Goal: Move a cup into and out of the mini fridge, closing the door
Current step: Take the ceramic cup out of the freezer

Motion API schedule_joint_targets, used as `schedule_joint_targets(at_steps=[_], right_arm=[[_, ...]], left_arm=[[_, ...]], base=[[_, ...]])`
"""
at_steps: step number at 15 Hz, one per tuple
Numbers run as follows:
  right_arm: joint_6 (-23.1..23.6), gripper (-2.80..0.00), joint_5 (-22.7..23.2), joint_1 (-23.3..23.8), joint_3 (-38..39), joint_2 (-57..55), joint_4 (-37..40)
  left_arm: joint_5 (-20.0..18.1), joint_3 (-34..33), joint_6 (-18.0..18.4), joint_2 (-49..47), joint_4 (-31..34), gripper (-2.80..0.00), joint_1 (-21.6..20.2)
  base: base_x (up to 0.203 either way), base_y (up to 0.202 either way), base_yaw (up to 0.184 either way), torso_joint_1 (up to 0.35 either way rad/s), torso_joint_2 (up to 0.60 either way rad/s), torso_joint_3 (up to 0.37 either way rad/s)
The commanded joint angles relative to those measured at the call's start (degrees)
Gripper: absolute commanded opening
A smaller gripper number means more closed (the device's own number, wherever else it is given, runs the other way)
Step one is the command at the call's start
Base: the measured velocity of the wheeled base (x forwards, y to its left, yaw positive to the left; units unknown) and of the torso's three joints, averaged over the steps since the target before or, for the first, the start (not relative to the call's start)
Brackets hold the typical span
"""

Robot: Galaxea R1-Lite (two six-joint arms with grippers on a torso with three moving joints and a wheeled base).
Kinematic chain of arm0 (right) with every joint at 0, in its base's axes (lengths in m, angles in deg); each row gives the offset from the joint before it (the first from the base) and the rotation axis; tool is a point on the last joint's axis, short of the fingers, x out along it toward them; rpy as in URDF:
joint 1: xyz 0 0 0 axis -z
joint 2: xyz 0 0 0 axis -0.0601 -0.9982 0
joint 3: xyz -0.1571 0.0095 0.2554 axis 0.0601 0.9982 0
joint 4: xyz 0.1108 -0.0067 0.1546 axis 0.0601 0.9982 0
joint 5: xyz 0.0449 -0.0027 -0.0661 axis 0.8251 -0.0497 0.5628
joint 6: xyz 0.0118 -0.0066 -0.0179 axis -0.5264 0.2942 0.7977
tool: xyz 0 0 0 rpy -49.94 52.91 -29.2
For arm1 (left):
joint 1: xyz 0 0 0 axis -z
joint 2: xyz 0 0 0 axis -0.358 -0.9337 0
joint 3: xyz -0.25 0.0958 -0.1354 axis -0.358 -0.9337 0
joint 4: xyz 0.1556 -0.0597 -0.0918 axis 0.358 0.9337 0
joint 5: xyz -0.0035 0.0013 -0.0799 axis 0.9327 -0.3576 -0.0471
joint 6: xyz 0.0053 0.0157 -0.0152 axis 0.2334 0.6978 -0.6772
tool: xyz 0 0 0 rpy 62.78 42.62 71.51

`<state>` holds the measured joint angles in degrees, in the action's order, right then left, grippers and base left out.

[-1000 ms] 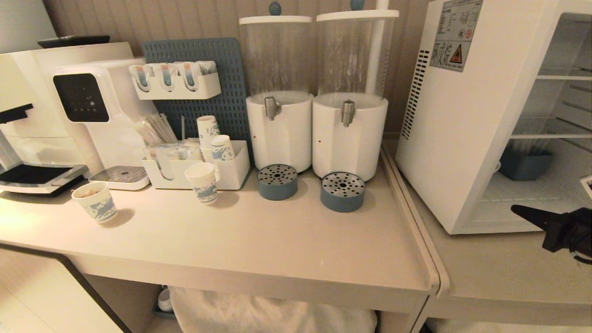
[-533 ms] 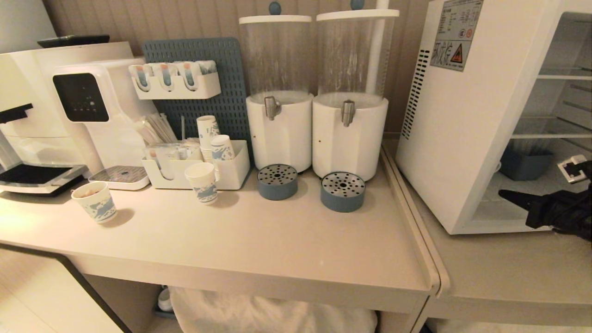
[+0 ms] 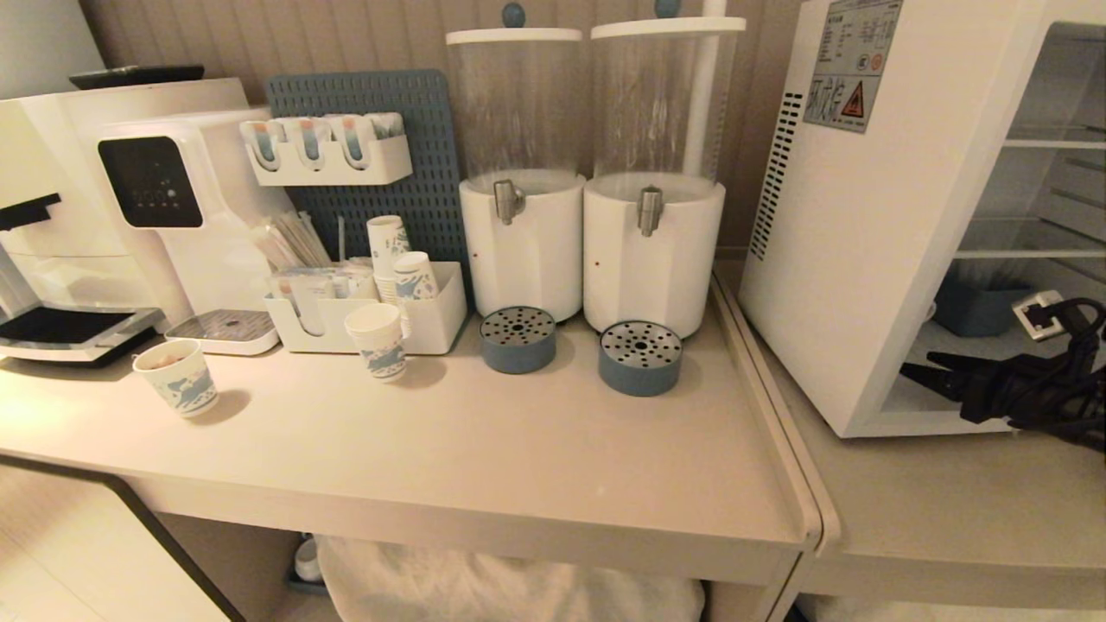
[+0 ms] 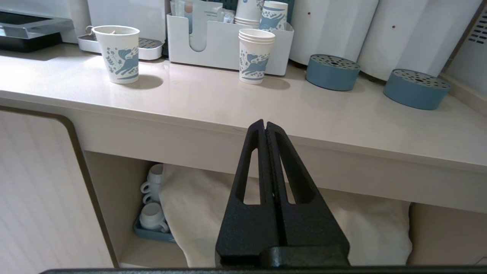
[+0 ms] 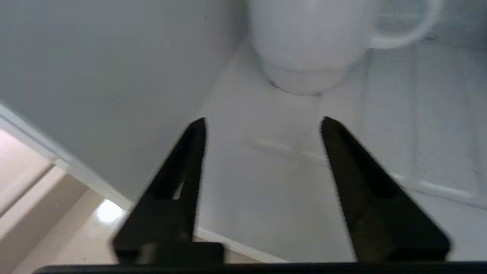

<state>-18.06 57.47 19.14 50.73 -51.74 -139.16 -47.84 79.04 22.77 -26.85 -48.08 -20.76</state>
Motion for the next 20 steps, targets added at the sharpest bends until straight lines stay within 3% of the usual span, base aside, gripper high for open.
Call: schedule_joint_targets(at_steps=[1, 11, 20], right_arm=[[-0.01, 0.0, 0.26, -0.17, -1.46, 0.06, -0.06], [-0.98, 0.0, 0.26, -0.55, -12.04, -5.52, 1.48], [-1.07, 0.0, 0.26, -2.11, -16.91, -8.97, 3.58]], left_arm=[[0.0, -2.29, -0.26, 0.29, -0.05, -2.8, -0.04], [0.0, -2.29, -0.41, 0.29, -0.14, -2.8, -0.04], [0.08, -2.29, -0.49, 0.29, -0.14, -2.8, -0.04]], base=[[0.0, 0.0, 0.0, 0.0, 0.0, 0.0], [0.0, 0.0, 0.0, 0.0, 0.0, 0.0], [0.0, 0.0, 0.0, 0.0, 0.0, 0.0]])
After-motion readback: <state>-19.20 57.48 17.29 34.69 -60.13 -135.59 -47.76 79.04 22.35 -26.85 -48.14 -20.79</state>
